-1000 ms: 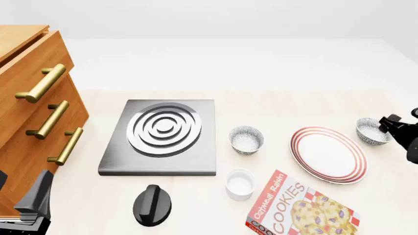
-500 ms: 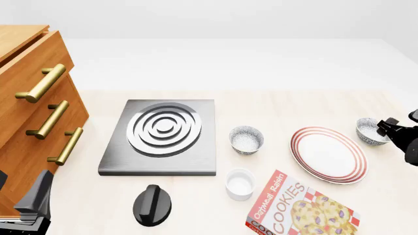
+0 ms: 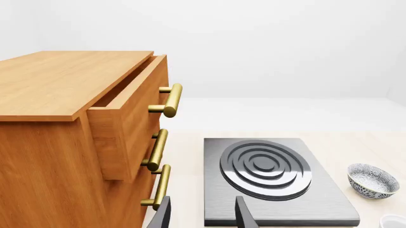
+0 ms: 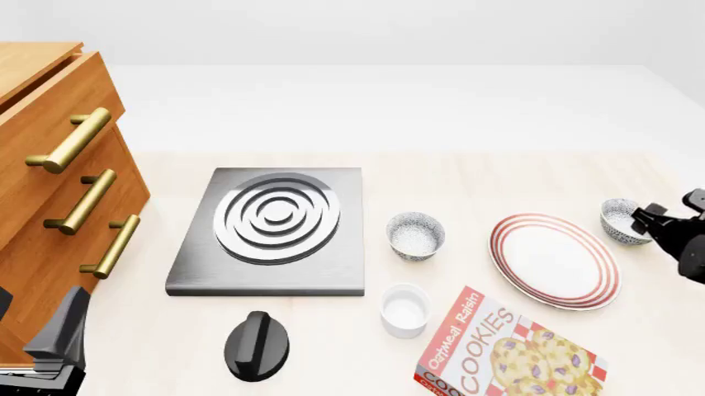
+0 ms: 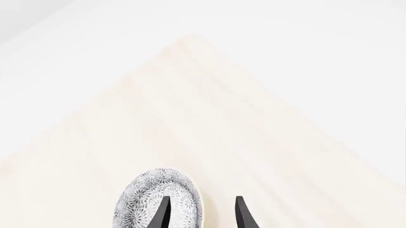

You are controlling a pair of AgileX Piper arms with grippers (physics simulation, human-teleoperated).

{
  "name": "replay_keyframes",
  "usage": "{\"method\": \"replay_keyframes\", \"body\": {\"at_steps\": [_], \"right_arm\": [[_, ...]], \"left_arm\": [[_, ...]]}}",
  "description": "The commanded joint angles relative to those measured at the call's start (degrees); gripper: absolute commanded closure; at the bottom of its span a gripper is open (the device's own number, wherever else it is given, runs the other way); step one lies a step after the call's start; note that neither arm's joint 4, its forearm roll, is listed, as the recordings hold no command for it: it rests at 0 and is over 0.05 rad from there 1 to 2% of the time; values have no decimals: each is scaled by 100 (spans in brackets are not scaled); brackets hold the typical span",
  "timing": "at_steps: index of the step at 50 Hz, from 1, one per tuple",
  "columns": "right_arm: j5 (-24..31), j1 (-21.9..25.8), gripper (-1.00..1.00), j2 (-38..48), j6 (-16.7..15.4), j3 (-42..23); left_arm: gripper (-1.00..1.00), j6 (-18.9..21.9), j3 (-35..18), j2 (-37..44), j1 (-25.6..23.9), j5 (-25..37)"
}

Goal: Pick the akita bowl next to the plate and place it on the plate.

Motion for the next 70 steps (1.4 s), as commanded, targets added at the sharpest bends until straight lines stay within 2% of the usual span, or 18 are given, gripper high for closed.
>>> {"method": "replay_keyframes", "body": {"at_steps": [1, 56, 57, 70], "right_arm": [[3, 12, -100, 71, -46, -20], [-58, 31, -100, 389, -547, -60], [-57, 33, 100, 383, -546, -58], [-126, 39, 100, 279, -512, 66]], "left_arm": [[-100, 0, 0, 0, 0, 0], [-100, 0, 0, 0, 0, 0], [-100, 0, 0, 0, 0, 0], [-100, 0, 0, 0, 0, 0]]}}
